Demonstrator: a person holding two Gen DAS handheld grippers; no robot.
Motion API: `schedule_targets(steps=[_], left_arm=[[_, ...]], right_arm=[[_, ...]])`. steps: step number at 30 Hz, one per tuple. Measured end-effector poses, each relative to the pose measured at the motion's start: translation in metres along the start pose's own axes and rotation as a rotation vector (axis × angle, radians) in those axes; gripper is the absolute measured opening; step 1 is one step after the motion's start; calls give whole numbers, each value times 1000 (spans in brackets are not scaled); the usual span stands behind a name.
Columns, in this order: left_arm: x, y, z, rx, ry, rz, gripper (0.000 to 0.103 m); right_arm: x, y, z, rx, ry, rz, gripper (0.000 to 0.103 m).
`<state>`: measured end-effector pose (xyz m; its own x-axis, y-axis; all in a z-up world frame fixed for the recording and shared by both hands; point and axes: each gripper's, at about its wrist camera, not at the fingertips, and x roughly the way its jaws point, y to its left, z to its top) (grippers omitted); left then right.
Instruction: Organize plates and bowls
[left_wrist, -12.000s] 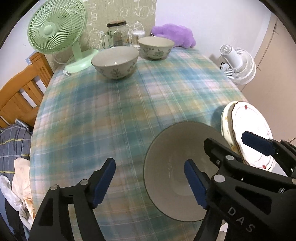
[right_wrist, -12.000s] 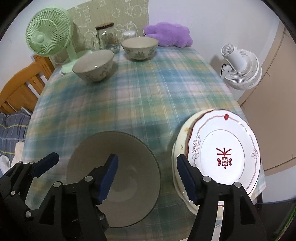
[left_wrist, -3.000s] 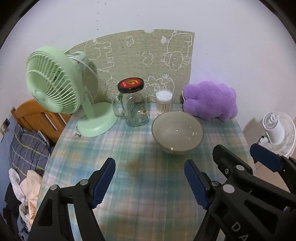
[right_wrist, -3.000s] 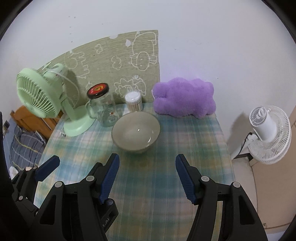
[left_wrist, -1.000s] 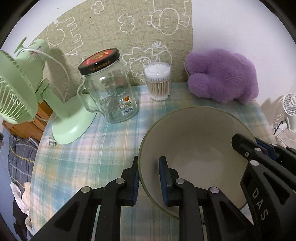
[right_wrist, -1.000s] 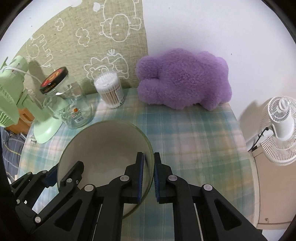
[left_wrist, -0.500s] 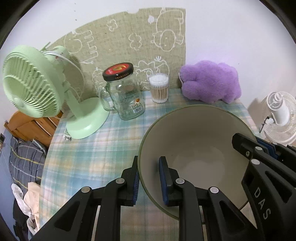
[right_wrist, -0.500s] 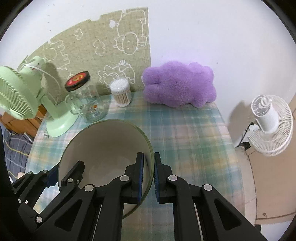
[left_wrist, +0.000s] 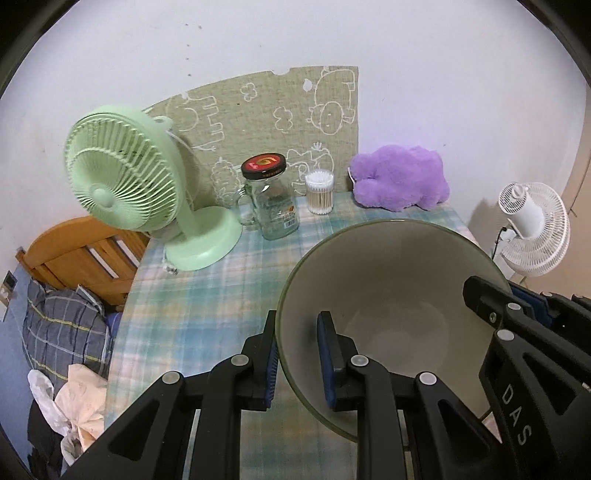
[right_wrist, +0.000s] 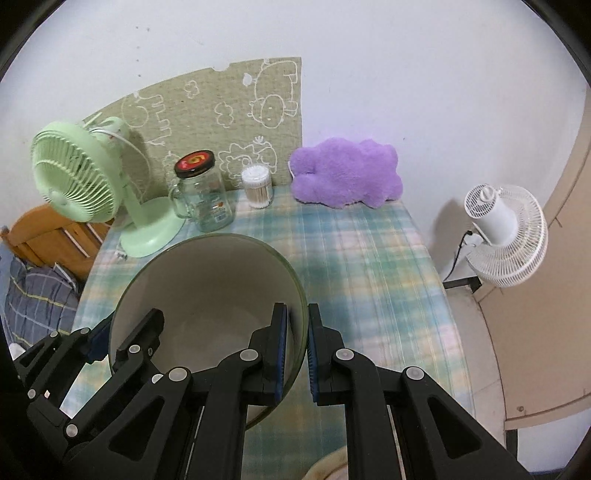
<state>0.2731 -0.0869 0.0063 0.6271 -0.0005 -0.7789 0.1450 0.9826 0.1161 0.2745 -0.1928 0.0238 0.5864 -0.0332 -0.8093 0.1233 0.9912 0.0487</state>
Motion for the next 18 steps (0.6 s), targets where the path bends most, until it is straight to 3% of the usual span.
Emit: schedule_targets(steps=[18], left_arm=[[-55, 33, -75, -12, -5, -1, 17]], right_arm=[[-62, 40, -83, -23, -7, -7, 13]])
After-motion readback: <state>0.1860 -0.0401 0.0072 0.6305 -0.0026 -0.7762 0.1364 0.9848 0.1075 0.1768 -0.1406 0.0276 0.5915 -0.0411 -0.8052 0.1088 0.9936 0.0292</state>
